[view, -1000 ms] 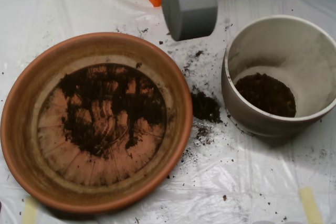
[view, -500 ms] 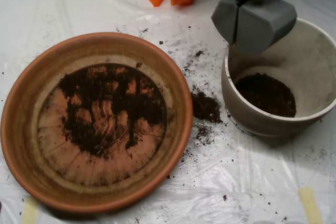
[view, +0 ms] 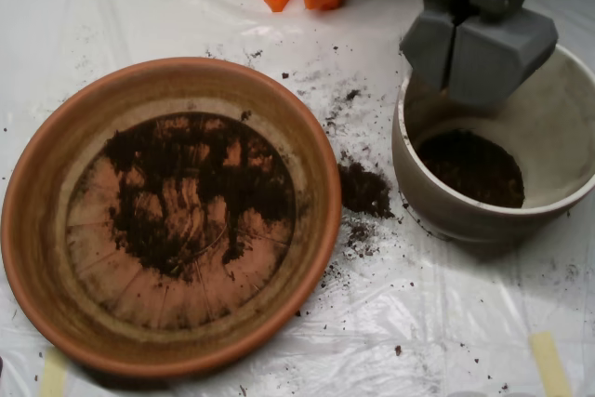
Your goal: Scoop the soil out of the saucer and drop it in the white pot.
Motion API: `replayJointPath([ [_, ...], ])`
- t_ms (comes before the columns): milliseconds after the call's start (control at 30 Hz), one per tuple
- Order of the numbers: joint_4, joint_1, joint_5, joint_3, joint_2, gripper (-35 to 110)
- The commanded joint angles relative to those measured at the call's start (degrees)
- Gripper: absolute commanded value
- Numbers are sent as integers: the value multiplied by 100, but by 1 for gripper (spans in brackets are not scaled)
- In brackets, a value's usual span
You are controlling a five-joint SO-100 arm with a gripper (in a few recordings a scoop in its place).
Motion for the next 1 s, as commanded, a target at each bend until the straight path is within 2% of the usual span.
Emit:
replayJointPath([
  [0, -149, -193, 88, -396, 624, 0],
  [233, -237, -237, 668, -853, 396, 2],
  [400, -299, -299, 809, -773, 290, 28],
  [500, -422, -316, 914, -545, 352, 33],
  [667, -492, -88, 1230, -466, 466, 29],
  [967, -26, 1011, 984, -202, 1187, 26],
])
